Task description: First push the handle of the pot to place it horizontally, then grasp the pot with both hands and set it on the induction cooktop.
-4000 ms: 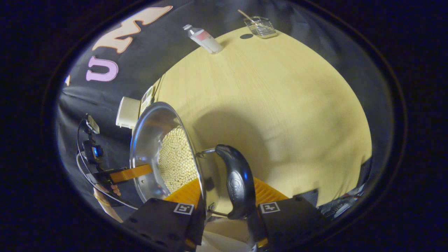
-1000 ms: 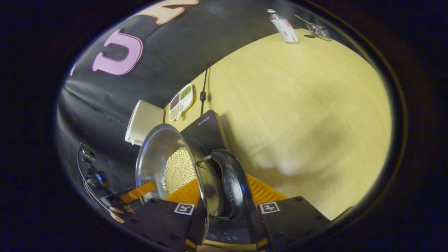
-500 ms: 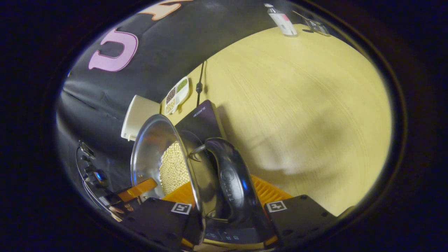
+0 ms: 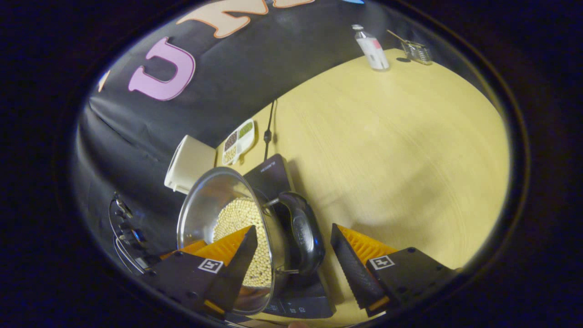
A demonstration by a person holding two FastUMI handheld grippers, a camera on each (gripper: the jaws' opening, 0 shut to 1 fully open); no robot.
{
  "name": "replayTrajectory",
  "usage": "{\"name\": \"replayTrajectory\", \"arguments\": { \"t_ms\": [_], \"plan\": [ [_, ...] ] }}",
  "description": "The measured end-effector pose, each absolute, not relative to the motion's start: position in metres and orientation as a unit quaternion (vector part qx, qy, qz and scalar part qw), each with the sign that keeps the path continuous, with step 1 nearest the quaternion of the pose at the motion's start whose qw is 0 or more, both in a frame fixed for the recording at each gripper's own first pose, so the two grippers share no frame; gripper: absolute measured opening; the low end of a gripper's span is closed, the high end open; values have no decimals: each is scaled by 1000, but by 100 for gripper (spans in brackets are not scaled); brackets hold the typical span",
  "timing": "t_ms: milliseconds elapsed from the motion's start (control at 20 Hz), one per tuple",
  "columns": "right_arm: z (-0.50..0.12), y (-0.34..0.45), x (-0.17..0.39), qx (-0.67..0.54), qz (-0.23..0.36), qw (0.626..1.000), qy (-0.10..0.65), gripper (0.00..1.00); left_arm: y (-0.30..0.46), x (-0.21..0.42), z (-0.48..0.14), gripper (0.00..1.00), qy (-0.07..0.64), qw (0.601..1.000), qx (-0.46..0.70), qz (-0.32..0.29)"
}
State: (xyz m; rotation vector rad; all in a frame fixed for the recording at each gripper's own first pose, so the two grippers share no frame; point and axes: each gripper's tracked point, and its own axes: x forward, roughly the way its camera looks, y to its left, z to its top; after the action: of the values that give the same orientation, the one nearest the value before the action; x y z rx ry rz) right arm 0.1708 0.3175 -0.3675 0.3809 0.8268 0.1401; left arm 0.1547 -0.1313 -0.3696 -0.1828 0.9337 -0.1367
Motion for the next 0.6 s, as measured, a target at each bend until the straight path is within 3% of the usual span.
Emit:
{"name": "replayTrajectory", "arguments": {
  "t_ms": [300, 350, 400, 600],
  "plan": [
    [-318, 306, 168, 188, 72, 918, 343, 93, -132, 168, -329, 98, 370, 926, -48, -62],
    [-311, 302, 166, 186, 73, 921, 333, 100, -129, 169, -322, 98, 358, 931, -39, -53],
    [-302, 298, 164, 182, 74, 926, 324, 93, -125, 170, -310, 98, 342, 938, -30, -41],
    [-266, 282, 150, 164, 81, 940, 288, 93, -119, 167, -262, 97, 280, 960, 16, -15]
  ]
}}
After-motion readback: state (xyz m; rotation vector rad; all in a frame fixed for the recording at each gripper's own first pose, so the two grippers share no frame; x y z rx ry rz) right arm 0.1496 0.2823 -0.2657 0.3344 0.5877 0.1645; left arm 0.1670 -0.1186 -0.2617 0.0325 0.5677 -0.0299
